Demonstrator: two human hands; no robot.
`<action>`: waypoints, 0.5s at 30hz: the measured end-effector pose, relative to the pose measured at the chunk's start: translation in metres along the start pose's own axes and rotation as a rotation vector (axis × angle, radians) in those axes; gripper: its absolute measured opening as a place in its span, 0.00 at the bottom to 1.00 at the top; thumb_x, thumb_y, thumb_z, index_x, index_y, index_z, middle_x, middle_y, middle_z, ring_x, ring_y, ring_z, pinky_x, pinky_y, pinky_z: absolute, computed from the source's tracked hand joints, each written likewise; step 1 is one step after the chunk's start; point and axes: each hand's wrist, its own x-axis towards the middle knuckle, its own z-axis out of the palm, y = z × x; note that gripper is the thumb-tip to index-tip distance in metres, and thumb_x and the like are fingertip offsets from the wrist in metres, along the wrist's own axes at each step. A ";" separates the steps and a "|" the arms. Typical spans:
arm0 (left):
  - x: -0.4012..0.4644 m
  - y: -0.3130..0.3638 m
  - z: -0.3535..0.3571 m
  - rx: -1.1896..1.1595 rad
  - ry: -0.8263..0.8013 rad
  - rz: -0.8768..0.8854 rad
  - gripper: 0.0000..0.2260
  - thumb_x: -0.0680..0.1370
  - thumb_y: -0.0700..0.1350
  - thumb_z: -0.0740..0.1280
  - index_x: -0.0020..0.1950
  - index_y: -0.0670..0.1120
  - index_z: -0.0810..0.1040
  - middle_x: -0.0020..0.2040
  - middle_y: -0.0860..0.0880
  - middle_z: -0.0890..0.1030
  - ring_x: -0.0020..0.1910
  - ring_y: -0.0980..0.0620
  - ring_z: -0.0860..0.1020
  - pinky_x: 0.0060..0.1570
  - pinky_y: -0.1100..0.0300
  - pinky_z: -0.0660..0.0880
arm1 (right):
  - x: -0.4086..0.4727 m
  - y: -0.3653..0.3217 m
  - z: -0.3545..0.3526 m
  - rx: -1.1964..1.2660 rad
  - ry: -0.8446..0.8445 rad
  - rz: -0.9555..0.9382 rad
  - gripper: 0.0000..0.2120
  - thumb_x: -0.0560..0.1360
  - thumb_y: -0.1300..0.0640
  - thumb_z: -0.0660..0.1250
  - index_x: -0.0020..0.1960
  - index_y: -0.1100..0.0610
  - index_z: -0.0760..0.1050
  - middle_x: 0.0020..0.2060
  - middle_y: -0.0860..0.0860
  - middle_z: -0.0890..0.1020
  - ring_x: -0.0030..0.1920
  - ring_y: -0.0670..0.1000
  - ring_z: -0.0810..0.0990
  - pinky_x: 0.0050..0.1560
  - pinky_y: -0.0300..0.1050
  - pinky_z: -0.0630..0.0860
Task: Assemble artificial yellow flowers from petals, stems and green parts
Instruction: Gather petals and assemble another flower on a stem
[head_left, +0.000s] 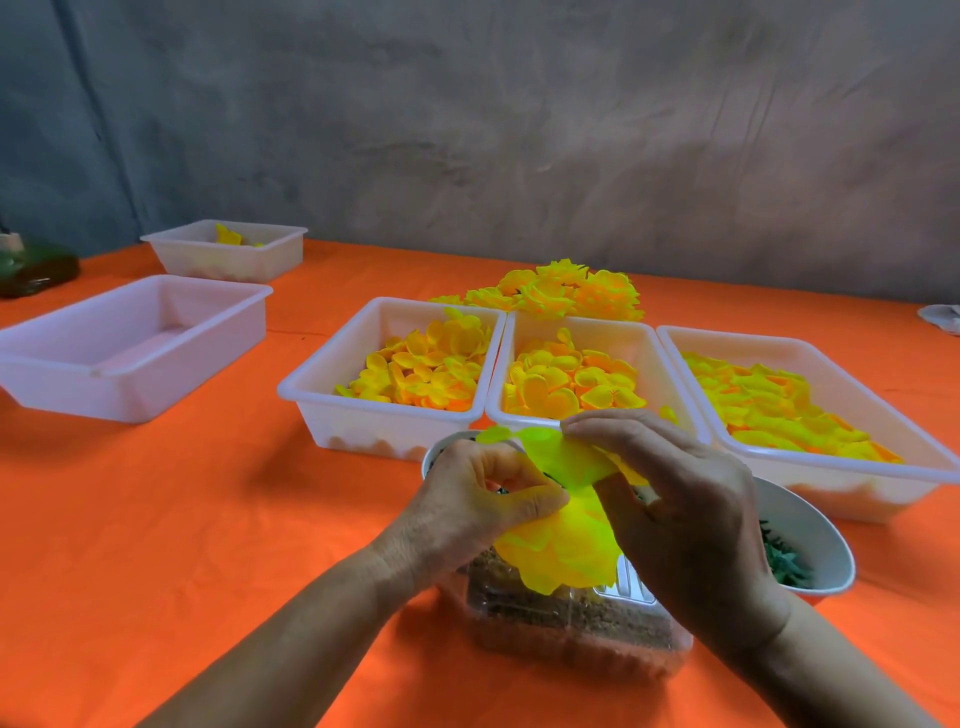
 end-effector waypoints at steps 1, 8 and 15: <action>0.000 0.000 0.000 0.017 0.010 0.013 0.03 0.68 0.41 0.77 0.37 0.45 0.84 0.34 0.55 0.79 0.37 0.55 0.76 0.40 0.49 0.76 | 0.001 0.000 0.000 0.024 0.007 0.042 0.07 0.69 0.68 0.68 0.45 0.62 0.82 0.43 0.52 0.84 0.43 0.49 0.82 0.44 0.41 0.77; -0.003 0.005 -0.001 -0.022 -0.020 -0.050 0.05 0.68 0.44 0.77 0.33 0.49 0.83 0.32 0.53 0.80 0.31 0.60 0.76 0.35 0.65 0.73 | 0.005 -0.008 -0.003 0.581 0.015 0.587 0.15 0.67 0.73 0.72 0.44 0.54 0.82 0.37 0.48 0.86 0.38 0.43 0.83 0.37 0.33 0.76; -0.004 0.009 0.000 0.049 -0.005 -0.016 0.04 0.70 0.42 0.75 0.38 0.42 0.83 0.28 0.59 0.75 0.25 0.66 0.72 0.27 0.75 0.67 | 0.012 -0.008 -0.004 0.930 -0.004 0.897 0.12 0.61 0.62 0.71 0.44 0.62 0.81 0.40 0.57 0.85 0.39 0.53 0.83 0.40 0.45 0.79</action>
